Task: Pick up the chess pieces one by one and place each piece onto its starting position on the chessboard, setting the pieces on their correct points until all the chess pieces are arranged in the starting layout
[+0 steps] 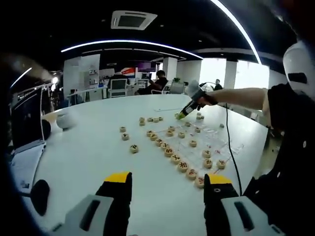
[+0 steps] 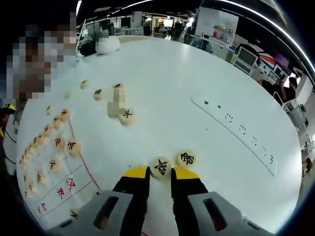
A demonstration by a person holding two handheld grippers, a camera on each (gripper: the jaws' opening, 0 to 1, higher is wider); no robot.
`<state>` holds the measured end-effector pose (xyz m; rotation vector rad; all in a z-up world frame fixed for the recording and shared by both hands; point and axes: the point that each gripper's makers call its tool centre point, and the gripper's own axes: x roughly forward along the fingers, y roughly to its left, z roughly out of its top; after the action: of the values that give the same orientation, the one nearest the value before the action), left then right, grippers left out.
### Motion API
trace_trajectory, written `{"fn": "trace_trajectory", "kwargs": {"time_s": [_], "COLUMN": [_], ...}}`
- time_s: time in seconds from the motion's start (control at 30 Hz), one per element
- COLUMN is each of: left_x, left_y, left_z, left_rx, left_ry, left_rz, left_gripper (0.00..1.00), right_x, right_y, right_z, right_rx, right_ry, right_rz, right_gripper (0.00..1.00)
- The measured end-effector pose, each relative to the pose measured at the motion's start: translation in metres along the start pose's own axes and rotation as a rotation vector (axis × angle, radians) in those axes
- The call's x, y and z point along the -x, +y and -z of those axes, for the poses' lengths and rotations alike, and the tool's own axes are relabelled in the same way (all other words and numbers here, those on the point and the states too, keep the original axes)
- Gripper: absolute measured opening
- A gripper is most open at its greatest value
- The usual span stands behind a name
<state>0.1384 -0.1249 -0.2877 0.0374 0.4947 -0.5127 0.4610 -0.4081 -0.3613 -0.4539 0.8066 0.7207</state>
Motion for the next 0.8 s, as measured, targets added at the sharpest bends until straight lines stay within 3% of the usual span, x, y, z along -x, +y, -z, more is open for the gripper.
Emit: {"fn": "trace_trajectory", "kwargs": {"time_s": [0.23,0.37,0.8], "left_x": [-0.003,-0.008,-0.025], "left_y": [-0.004,-0.009,-0.022], "left_z": [-0.007,-0.011,-0.025], "left_rx": [-0.011,-0.019,-0.057], "left_ry": [-0.012,-0.017,-0.017], "left_rz": [0.010,0.024,0.079], "left_gripper": [0.60,0.60,0.60], "right_x": [0.043,0.079,0.187], "right_y": [0.007,0.018,0.075], "right_z": [-0.008,0.000,0.074], "right_rx": [0.024,0.006,-0.004], "right_ry": [-0.108,-0.182,-0.358], "right_rz": [0.003,-0.006,0.023], "right_gripper": [0.19,0.19,0.19]}}
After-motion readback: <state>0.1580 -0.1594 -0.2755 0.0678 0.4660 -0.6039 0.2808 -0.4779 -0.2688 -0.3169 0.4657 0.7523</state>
